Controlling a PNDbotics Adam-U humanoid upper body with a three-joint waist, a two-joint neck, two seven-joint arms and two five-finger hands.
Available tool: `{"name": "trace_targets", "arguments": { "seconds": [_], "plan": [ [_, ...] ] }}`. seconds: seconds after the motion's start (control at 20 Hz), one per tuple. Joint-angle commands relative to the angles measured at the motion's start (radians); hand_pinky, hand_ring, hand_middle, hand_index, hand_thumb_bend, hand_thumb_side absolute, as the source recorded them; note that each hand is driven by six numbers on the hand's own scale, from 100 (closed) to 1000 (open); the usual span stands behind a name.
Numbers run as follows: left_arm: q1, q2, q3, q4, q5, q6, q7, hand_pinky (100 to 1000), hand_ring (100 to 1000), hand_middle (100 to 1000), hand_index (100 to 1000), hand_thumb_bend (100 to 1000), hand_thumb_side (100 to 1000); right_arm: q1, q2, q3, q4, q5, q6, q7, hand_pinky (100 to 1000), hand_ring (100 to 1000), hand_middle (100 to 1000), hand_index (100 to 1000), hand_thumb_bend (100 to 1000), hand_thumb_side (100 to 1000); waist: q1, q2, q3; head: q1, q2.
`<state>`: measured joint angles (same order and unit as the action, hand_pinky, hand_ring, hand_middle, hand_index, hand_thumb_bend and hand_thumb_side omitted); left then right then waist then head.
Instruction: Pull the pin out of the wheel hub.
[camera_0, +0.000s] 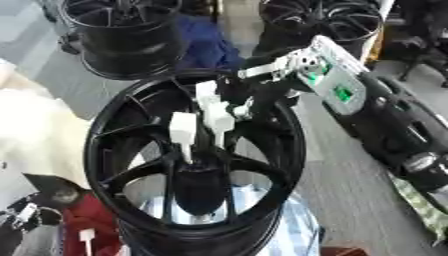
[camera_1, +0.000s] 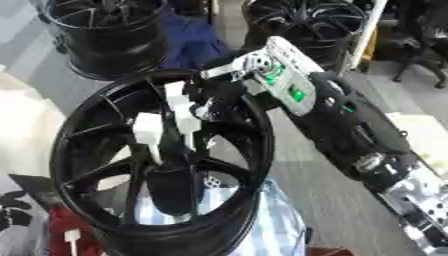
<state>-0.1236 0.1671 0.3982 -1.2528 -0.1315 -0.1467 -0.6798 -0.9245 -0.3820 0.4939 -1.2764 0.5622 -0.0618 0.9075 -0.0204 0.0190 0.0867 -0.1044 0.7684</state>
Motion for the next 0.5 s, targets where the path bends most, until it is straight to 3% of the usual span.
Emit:
{"name": "trace_targets", "arguments": {
  "seconds": [0.05,0.5],
  "plan": [
    [-0.011,0.008,-0.002,-0.025,0.004,-0.001,-0.005,658,604,604,831,100,712,-0.016,-0.006,-0.003,-0.002,0.016,-0.01,0.0,818,825,843,923,118,567,0.005,-0.011,0.0,0.0,0.002],
    [-0.013,0.008,-0.002,-0.026,0.005,-0.002,-0.009,657,604,605,831,100,715,-0.006,0.016,-0.002,0.015,0.043,-0.028,0.0,810,815,792,913,125,500,0.005,-0.009,0.002,-0.003,0.002]
  ]
}}
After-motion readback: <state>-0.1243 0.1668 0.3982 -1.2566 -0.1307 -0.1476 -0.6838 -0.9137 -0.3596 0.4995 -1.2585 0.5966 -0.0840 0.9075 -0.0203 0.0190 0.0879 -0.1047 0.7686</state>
